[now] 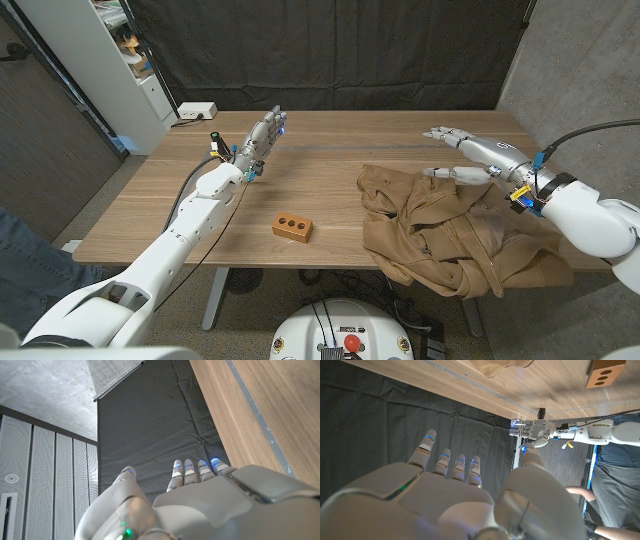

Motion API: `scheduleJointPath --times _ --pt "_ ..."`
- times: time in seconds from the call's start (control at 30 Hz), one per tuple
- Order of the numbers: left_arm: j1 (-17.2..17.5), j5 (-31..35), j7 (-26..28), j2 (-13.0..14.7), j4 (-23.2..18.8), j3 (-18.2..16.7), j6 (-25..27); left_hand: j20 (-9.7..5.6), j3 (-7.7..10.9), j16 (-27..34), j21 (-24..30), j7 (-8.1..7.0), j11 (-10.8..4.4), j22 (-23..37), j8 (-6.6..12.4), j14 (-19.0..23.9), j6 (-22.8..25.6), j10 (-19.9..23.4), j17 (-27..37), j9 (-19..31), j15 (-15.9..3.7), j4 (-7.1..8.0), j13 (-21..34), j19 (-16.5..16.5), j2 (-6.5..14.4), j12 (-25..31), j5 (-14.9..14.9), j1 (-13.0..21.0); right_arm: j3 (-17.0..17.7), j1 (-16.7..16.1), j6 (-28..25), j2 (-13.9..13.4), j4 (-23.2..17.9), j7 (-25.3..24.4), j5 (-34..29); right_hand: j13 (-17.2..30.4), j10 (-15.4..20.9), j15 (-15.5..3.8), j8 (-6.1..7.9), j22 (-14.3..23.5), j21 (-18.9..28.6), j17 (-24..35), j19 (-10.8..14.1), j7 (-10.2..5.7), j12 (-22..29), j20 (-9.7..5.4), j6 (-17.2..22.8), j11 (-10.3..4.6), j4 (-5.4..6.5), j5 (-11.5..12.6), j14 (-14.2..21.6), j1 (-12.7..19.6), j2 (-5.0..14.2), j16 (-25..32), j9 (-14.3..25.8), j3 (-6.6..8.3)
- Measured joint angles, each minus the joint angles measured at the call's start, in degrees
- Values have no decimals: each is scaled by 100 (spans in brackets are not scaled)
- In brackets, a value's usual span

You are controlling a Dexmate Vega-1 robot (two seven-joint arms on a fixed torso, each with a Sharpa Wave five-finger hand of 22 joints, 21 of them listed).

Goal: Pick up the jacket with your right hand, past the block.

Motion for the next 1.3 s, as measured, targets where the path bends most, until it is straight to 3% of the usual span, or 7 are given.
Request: scheduleJointPath --times 0.23,0.57,1.3 --pt "-31 -15 -26 2 59 -3 -13 0 0 0 0 0 0 0 0 0 0 0 0 0 0 0 0 0 0 0 0 0 61 -31 -180 -40 -182 311 -128 -3 -106 12 0 0 0 1 0 -63 0 0 -108 18 -47 43 -52 66 -66 0 0 0" --pt "-117 -23 -95 -20 194 -1 -39 21 0 0 0 -31 -2 0 0 0 31 1 -1 0 0 1 1 -21 0 0 -48 0 112 -61 -512 -94 -429 760 -299 -3 -463 99 -22 0 0 1 0 154 0 -1 -610 72 -118 188 -206 248 -172 1 0 -24" --pt "-290 -27 -211 -94 473 39 -123 41 -24 0 0 -31 -10 0 0 0 30 10 -1 0 0 -23 1 -41 23 0 -48 23 7 -34 -1013 -287 -677 1380 -644 -2 -677 173 -22 -1 0 2 1 181 1 -1 -760 119 -118 274 -336 367 -231 1 0 -24"
